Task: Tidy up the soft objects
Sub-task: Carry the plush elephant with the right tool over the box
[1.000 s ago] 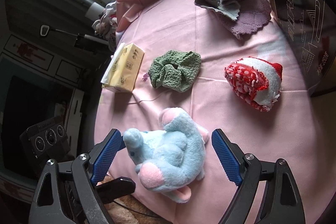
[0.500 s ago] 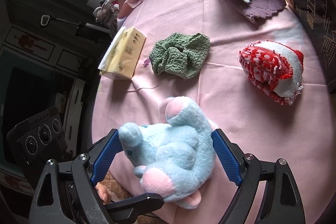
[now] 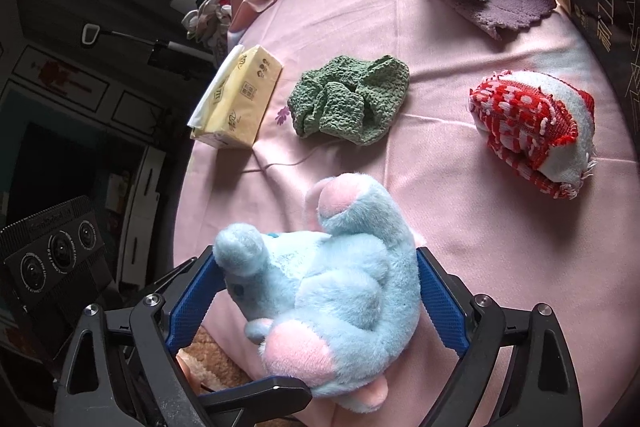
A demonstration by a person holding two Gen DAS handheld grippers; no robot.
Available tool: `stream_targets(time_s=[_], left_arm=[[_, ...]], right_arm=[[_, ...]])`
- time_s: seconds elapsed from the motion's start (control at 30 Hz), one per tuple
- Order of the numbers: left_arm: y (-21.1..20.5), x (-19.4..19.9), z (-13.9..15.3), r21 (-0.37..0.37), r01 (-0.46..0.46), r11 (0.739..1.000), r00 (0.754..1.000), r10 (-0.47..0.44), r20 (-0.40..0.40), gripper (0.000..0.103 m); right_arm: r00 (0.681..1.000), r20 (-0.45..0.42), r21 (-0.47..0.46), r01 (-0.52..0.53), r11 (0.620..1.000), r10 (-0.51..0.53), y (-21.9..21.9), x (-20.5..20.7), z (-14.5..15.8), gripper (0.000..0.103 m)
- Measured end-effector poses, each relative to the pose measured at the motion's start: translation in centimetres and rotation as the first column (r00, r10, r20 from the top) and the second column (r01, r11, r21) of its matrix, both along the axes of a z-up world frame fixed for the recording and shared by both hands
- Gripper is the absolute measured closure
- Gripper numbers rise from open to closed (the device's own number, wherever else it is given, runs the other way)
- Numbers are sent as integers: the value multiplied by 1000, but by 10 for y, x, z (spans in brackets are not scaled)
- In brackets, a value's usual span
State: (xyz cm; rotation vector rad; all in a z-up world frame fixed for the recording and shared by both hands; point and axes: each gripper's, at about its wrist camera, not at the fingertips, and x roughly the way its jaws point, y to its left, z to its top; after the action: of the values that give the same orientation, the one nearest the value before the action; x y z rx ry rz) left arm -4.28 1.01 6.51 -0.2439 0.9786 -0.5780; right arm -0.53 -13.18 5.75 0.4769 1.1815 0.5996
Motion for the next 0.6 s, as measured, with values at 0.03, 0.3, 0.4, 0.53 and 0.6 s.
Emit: stream_targets(time_s=[0.03, 0.3, 0.4, 0.53, 0.6], left_arm=[[-1, -3, 5, 4, -5, 1000, 1000, 5, 26, 8], [-23, -29, 63, 21, -6, 1000, 971, 1, 241, 8], [-39, -40, 85, 30, 4, 1000, 948, -14, 318, 8], [-59, -55, 112, 45, 16, 999, 911, -33, 411, 8], [-68, -60, 121, 50, 20, 999, 897, -40, 441, 8]], right_arm=[[1000, 24, 7, -2, 1000, 2, -1, -2, 6, 10], [978, 207, 51, 21, 998, -31, -26, -23, 71, 10], [960, 274, 68, 42, 997, -59, -42, -34, 97, 10], [930, 356, 102, 62, 993, -95, -65, -48, 126, 10], [918, 379, 120, 75, 990, -115, -75, -54, 136, 10]])
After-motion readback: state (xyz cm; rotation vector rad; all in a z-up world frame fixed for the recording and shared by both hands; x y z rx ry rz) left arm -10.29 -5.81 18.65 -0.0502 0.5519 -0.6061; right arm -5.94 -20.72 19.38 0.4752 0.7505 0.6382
